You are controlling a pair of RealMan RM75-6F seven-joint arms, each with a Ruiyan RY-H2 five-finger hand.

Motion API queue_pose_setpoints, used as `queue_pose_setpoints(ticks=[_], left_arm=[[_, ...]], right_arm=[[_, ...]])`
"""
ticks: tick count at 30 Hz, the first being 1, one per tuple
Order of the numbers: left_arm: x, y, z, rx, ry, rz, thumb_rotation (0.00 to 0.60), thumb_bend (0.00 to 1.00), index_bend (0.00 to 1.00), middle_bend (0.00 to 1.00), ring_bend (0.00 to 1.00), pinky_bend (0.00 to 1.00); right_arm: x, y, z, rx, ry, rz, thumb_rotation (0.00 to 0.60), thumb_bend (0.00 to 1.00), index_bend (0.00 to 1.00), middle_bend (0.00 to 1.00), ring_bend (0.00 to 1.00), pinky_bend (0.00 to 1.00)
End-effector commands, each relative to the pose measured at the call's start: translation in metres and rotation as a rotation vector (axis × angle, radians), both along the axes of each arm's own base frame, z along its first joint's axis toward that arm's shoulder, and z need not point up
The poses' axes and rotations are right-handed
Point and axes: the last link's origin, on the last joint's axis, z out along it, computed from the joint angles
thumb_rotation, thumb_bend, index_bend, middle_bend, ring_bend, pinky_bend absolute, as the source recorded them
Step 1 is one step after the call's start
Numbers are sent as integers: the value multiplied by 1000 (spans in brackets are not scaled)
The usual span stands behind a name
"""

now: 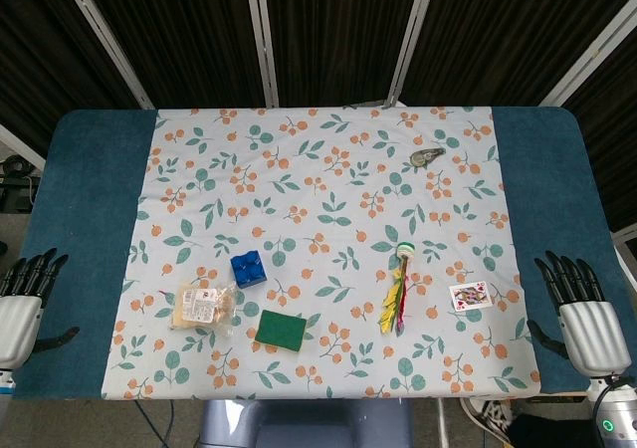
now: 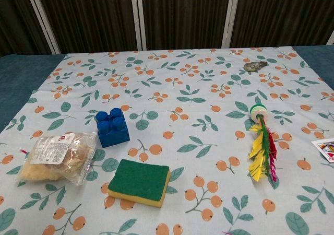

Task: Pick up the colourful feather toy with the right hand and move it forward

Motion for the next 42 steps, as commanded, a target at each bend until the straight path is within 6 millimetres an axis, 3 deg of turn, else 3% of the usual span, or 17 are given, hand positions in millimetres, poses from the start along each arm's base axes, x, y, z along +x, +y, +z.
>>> queue_pose_setpoints(ticks=[1, 13, 17, 25, 37, 42], left_arm=[[0, -1, 0, 0, 1, -1, 600, 90, 0, 0, 0, 0], [0, 0, 0, 1, -4, 2, 600, 90, 0, 0, 0, 0], [0, 0, -1, -4, -8, 3, 600, 89, 0, 0, 0, 0], [0, 0, 0, 2, -14, 1, 600, 90, 0, 0, 0, 0], [-1, 1, 0, 9, -13, 10, 600, 90, 0, 0, 0, 0], [-1, 1, 0, 11, -14, 11, 600, 91, 0, 0, 0, 0]], right_arm=[[0, 0, 1, -1, -5, 2, 600, 164, 21, 0, 0, 0], [3, 0, -1, 9, -19, 13, 600, 131, 32, 0, 0, 0], [8, -4, -1, -1, -27, 67, 600, 119, 136, 3, 0, 0], [18, -18, -8, 48, 0, 231, 600, 118, 289, 131, 0, 0], [43, -49, -65, 344, 29, 441, 600, 115, 346, 160, 2, 0], [55, -58, -90, 374, -16, 462, 600, 115, 384, 176, 7, 0]])
